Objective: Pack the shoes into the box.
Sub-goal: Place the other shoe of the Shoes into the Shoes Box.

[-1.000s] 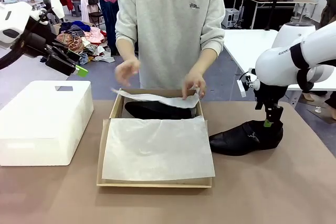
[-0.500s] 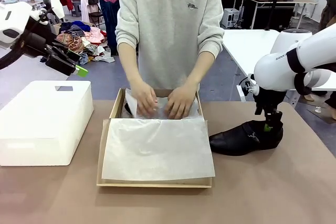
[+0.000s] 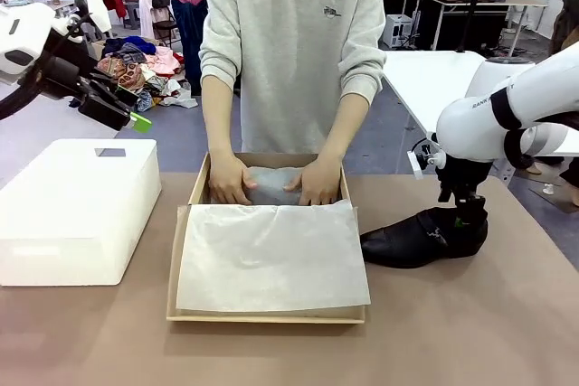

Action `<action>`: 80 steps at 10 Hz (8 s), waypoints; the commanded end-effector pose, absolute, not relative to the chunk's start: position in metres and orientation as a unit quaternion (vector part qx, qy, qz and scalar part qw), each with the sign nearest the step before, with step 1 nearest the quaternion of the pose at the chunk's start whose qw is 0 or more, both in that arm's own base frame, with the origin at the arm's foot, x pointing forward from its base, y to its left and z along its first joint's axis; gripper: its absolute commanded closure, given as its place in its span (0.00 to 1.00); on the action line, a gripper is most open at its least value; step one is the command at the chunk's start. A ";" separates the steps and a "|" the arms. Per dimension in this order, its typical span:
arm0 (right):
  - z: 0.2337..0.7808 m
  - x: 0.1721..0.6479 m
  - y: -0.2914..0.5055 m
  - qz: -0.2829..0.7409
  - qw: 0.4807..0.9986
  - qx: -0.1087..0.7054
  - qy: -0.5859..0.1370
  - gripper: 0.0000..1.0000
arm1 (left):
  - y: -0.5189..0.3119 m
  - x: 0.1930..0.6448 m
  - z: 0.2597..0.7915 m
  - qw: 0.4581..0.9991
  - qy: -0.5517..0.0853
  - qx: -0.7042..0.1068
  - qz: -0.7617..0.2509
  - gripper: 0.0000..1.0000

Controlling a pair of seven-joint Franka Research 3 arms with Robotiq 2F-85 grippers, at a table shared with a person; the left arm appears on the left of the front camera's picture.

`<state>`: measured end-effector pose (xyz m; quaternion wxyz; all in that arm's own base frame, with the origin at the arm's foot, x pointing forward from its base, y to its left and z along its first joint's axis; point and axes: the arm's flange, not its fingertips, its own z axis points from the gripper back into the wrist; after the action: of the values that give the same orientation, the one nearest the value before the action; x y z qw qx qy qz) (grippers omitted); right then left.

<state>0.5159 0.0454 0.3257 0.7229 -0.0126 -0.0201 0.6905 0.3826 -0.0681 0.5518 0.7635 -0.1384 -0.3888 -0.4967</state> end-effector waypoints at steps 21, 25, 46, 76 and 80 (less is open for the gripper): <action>0.467 0.512 0.036 0.499 0.862 0.085 -0.007 1.00 | -0.066 0.385 0.552 0.757 -0.393 -0.144 -0.502 0.00; 0.468 0.512 0.031 0.507 0.858 0.083 -0.006 1.00 | -0.066 0.385 0.552 0.757 -0.393 -0.144 -0.502 0.00; 0.539 0.506 0.221 0.101 0.994 0.010 -0.050 1.00 | -0.066 0.385 0.552 0.757 -0.393 -0.144 -0.502 0.00; 0.540 0.465 0.441 -0.557 0.828 0.029 -0.055 1.00 | -0.066 0.385 0.552 0.757 -0.393 -0.144 -0.502 0.00; 0.517 0.472 0.478 -0.640 0.764 0.060 -0.056 1.00 | -0.066 0.385 0.552 0.757 -0.393 -0.144 -0.502 0.00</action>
<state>0.4665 0.4669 0.5147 0.7817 0.0494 -0.0241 -0.6212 0.3828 -0.0680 0.5517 0.7637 -0.1383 -0.3885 -0.4967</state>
